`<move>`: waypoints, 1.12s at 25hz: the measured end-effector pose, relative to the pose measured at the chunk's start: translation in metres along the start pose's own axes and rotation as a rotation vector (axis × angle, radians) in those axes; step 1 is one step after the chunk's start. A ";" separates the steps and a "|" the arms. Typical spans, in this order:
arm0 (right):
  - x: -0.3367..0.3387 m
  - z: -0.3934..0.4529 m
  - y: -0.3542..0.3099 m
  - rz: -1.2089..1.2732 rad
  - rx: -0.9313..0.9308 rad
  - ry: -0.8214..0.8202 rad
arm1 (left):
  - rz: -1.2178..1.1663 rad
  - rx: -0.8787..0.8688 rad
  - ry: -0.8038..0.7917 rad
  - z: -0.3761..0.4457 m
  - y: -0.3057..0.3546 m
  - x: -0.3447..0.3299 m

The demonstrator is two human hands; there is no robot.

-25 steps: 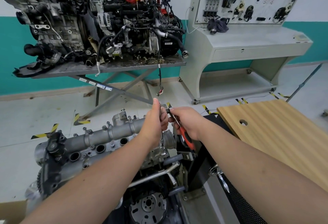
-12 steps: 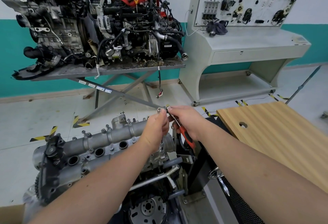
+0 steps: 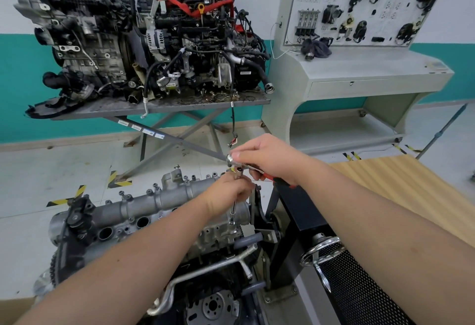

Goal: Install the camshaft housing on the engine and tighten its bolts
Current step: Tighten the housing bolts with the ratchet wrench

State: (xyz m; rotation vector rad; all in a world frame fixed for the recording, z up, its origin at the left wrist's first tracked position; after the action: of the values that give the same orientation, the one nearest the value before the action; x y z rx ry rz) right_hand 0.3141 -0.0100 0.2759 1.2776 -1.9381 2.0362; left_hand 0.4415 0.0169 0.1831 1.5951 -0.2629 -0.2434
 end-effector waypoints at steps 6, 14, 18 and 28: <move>0.011 0.002 -0.010 -0.188 0.118 -0.117 | 0.245 0.063 -0.068 -0.004 0.008 0.013; 0.032 0.025 -0.025 -0.408 0.203 -0.345 | 0.184 0.151 0.094 -0.005 0.005 0.010; 0.034 0.034 -0.035 -0.506 0.232 -0.438 | 0.068 0.157 0.128 -0.005 0.007 0.003; 0.033 0.041 -0.038 -0.407 0.169 -0.361 | -0.017 0.170 0.113 -0.003 -0.003 0.013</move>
State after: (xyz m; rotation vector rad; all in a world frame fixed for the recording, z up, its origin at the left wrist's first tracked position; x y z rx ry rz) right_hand 0.3346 -0.0526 0.3203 2.0028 -1.4623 1.8893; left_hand 0.4549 0.0163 0.1808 1.7731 -0.1863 -0.1461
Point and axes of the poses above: each hand's wrist, its own z-axis towards the middle knuckle, its own x-axis out of the back of the hand, y = z × x, the point moved 2 cm from there along z, towards the middle knuckle, and after that the axes turned 7 degrees about -z, right-handed, at the moved point
